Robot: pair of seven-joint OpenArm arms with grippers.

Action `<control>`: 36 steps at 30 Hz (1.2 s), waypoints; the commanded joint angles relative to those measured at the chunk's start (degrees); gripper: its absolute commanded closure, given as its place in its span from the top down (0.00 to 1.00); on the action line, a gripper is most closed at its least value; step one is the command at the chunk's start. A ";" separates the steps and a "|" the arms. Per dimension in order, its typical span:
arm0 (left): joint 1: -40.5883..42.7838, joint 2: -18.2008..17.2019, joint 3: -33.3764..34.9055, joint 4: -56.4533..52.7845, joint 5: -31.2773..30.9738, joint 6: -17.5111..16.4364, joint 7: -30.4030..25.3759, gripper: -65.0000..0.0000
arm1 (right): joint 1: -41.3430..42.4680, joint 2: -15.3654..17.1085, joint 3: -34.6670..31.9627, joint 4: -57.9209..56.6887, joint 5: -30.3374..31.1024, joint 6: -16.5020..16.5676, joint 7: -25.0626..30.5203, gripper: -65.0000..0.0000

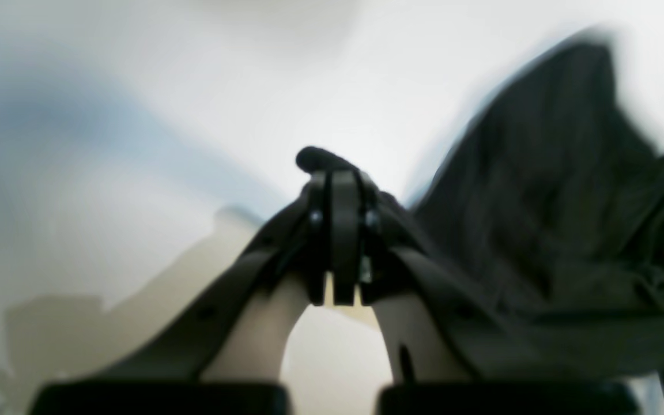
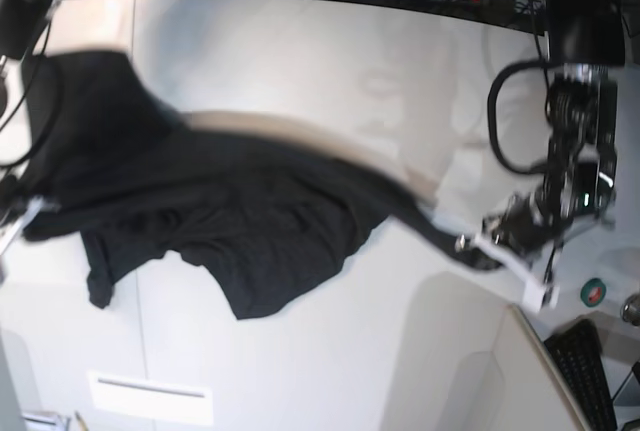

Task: Layout the t-shirt on the table in an organized manner, then fold the t-shirt properly
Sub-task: 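Lift the shirt with both grippers and lay it flat on the table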

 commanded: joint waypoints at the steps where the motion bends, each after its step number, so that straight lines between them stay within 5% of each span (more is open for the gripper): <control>1: -3.71 -0.64 1.32 -1.51 -0.65 -0.46 0.05 0.00 | 2.32 1.68 0.30 -0.50 0.60 -0.12 0.75 0.00; 7: -27.10 2.53 11.60 -19.18 -0.65 -0.46 0.31 0.00 | 23.06 7.92 -0.14 -16.50 0.60 -0.12 1.89 0.00; 13: -50.48 6.83 14.68 -31.23 -0.65 -0.46 0.22 0.00 | 39.41 15.92 -7.97 -22.04 0.60 -0.21 3.21 0.00; 19: -64.90 7.01 14.51 -29.47 -1.00 -0.46 0.66 0.00 | 50.75 21.20 -10.69 -12.72 0.78 0.14 -6.64 0.00; 25: -55.49 3.84 6.77 -14.61 -1.09 -0.46 6.20 0.00 | 41.96 21.55 -9.46 6.79 0.95 0.32 -17.01 0.00; 31: -29.91 0.94 -2.29 3.67 -0.73 -0.46 10.07 0.00 | 19.02 16.54 -4.27 8.64 0.95 0.32 -12.26 0.00; 36: -10.22 1.38 -3.52 7.63 -0.73 -0.46 9.63 0.00 | 4.51 10.03 -3.40 2.75 0.95 0.32 -5.58 0.00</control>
